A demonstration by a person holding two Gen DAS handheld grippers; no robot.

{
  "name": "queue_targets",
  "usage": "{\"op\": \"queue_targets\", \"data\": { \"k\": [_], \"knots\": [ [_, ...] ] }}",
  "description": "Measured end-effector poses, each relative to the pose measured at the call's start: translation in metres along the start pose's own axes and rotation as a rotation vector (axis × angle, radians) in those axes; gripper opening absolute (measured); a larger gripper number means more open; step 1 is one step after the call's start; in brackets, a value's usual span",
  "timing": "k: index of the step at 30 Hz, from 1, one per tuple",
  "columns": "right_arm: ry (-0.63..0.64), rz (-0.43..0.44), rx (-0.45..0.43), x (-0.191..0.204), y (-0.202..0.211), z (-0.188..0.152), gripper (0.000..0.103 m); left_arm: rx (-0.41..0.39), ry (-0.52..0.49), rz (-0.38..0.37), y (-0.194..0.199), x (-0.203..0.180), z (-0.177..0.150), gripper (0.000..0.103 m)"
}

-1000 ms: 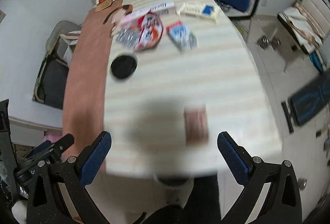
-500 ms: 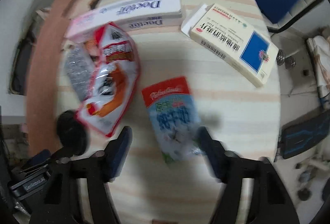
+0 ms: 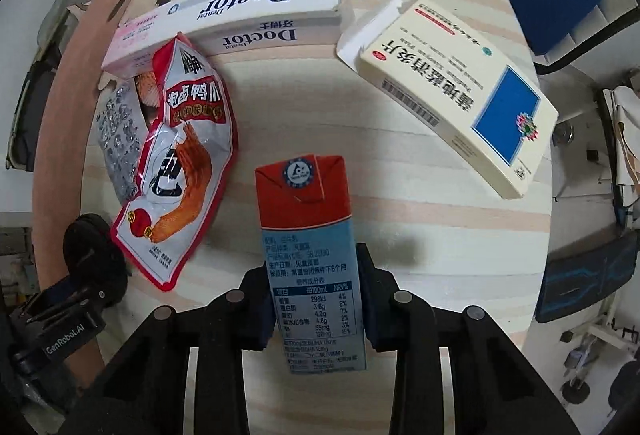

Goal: Collect trash
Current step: 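Grasp the black cup lid with the left tool while the right tool grasps the milk carton, then carry the cup lid and milk carton to the bin and release both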

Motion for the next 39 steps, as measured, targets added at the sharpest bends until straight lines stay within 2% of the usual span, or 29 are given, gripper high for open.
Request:
{"op": "queue_targets", "data": {
  "k": [4, 7, 17, 22, 28, 32, 36, 39],
  "knots": [
    [0.0, 0.023, -0.047, -0.005, 0.016, -0.012, 0.035, -0.058, -0.042, 0.051, 0.015, -0.004, -0.007, 0.085],
    [-0.004, 0.023, -0.086, -0.005, 0.03, -0.027, 0.035, -0.083, -0.059, 0.055, 0.026, -0.002, -0.018, 0.085],
    [-0.019, 0.054, -0.154, 0.014, 0.066, -0.088, 0.035, -0.191, -0.103, 0.003, 0.077, -0.006, -0.068, 0.085],
    [-0.041, 0.061, -0.205, 0.031, 0.088, -0.135, 0.034, -0.242, -0.144, -0.043, 0.104, 0.017, -0.098, 0.085],
    [-0.098, 0.072, -0.274, 0.055, 0.117, -0.219, 0.034, -0.274, -0.211, -0.152, 0.125, 0.044, -0.149, 0.085],
    [-0.169, 0.096, -0.297, 0.072, 0.129, -0.3, 0.034, -0.271, -0.265, -0.212, 0.131, 0.065, -0.192, 0.085],
    [-0.242, 0.127, -0.271, 0.089, 0.121, -0.382, 0.034, -0.222, -0.298, -0.257, 0.126, 0.089, -0.24, 0.085],
    [-0.274, 0.152, -0.223, 0.1, 0.102, -0.428, 0.034, -0.162, -0.309, -0.284, 0.111, 0.103, -0.273, 0.085]
  ]
}}
Point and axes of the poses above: each gripper's, at about its wrist camera, not at the fingertips, and y roughly against the way its jaws point, x to its left, z to its top, the point moved 8 cm from there along -y, roughly the way its jaws point, and after that the axes turned 3 degrees about x, right-handed, at the moved point
